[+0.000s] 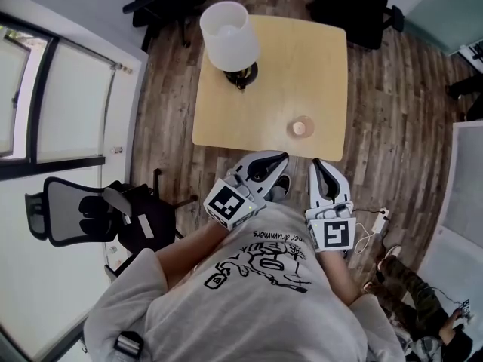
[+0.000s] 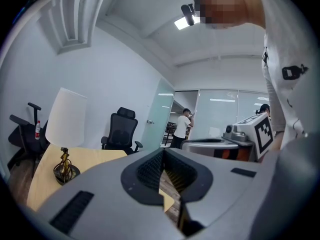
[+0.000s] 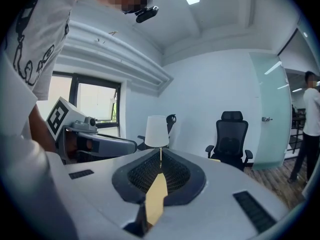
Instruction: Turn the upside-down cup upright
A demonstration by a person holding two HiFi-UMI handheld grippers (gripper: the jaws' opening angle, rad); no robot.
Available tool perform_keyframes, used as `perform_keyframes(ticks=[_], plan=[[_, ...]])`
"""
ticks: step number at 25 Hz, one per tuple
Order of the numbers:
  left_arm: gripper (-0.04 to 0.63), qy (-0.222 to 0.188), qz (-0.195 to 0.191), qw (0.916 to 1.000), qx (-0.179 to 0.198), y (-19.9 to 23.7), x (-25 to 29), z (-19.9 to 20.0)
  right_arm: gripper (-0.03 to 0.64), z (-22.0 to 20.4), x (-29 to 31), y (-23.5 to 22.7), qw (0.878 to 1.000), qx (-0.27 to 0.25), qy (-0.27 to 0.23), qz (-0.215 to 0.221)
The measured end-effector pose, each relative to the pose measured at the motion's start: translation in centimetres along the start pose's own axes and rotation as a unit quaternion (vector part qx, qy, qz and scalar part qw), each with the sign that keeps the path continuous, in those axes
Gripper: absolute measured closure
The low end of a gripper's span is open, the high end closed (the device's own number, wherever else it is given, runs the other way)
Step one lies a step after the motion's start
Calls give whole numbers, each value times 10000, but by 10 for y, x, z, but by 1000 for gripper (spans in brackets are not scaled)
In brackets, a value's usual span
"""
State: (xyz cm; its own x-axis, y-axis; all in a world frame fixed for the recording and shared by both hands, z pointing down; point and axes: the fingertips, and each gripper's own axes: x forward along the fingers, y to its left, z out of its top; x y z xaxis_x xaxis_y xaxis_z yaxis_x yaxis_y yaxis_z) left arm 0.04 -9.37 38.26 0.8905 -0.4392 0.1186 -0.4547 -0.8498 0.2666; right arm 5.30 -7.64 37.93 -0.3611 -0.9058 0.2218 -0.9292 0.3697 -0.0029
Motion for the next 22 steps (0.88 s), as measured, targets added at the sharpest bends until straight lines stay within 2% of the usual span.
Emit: perform_keyframes(ticks=[5,9,14,17,22], plan=[[586,129,-17,9999,14,-1,13,-23,592,-26,5,-16,9991,-56,402,130],[588,288,-38,9996,-17,7,27,-48,592,-56,14,-24,9946,-511,825,364],[588,545,-59,9983,-182,16,40,-84,591,-93,22,-26,9781,-1258,1484,740],[588,639,-33,9979,42,23,46,-98,591,-115,30,-30,9662,-1592,1837,864],[588,864,-50,9962,134,34,52,-125,589,-144,46,-33,9489,-2049,2133,1103]])
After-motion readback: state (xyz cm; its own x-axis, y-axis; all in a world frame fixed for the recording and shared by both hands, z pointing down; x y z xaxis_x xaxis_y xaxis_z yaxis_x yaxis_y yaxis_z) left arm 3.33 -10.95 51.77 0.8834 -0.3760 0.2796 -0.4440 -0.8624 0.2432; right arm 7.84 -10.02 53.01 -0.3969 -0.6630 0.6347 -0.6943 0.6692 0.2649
